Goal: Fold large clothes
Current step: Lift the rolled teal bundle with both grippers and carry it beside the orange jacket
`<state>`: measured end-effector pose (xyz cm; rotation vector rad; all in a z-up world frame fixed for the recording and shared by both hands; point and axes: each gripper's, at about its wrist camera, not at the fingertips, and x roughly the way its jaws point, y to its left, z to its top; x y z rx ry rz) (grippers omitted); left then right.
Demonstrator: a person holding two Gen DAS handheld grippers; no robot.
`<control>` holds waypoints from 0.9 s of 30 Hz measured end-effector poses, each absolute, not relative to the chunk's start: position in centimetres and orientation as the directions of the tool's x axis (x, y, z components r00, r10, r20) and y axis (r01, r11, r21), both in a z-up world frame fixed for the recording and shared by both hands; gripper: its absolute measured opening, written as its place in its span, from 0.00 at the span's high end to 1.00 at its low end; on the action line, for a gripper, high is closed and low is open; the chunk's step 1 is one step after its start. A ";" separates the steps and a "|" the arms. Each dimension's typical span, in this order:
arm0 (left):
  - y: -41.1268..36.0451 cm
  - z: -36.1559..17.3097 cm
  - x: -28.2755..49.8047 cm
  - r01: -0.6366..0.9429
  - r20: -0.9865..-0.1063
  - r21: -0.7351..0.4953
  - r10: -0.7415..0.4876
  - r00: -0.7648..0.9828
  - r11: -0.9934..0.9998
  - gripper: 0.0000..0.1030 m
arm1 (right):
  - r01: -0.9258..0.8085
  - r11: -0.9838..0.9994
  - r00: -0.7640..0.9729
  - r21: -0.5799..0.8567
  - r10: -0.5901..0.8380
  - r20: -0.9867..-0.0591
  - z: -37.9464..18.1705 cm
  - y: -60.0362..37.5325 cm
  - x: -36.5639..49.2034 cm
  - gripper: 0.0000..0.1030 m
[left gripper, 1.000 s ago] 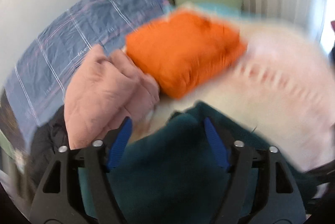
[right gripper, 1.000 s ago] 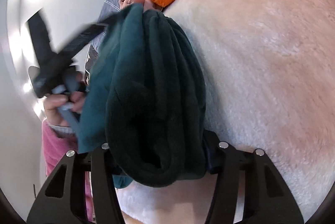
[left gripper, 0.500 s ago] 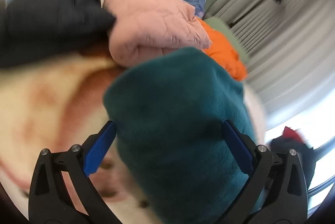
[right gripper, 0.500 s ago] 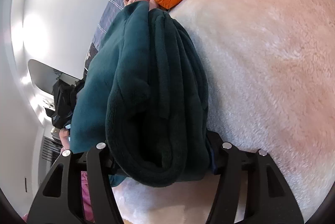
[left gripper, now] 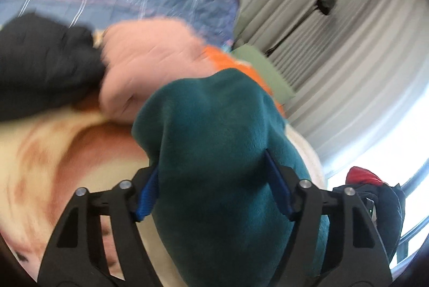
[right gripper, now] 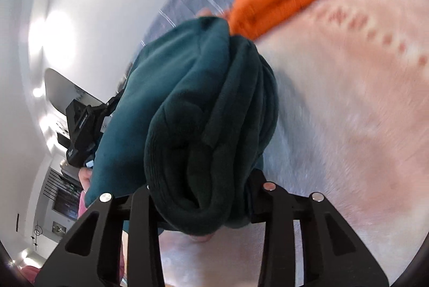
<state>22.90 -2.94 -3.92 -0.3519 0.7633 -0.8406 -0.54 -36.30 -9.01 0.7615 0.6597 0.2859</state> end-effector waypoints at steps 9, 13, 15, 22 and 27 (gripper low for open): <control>-18.8 8.8 19.8 0.779 -0.349 -0.389 -0.861 0.369 0.491 0.35 | 0.007 0.810 0.935 0.587 0.203 -0.290 0.4 -46.7 -6.4 0.65; -29.5 11.9 20.5 0.844 -0.338 -0.318 -0.883 0.325 0.432 0.35 | 0.086 0.802 0.954 0.591 0.105 -0.281 2.0 -53.4 -5.5 0.65; -34.9 12.9 21.5 0.863 -0.340 -0.257 -0.877 0.340 0.434 0.35 | 0.121 0.789 0.960 0.603 0.060 -0.272 2.2 -57.3 -4.0 0.65; -50.9 6.2 26.6 0.758 -0.504 -0.064 -0.677 0.537 0.649 0.37 | 0.402 0.578 0.888 0.710 -0.058 -0.456 -8.9 -71.2 5.5 0.63; -54.6 -4.9 25.8 0.836 -0.650 0.031 -0.624 0.433 0.547 0.22 | 0.453 0.594 0.859 0.665 -0.091 -0.504 -11.6 -72.1 6.2 0.57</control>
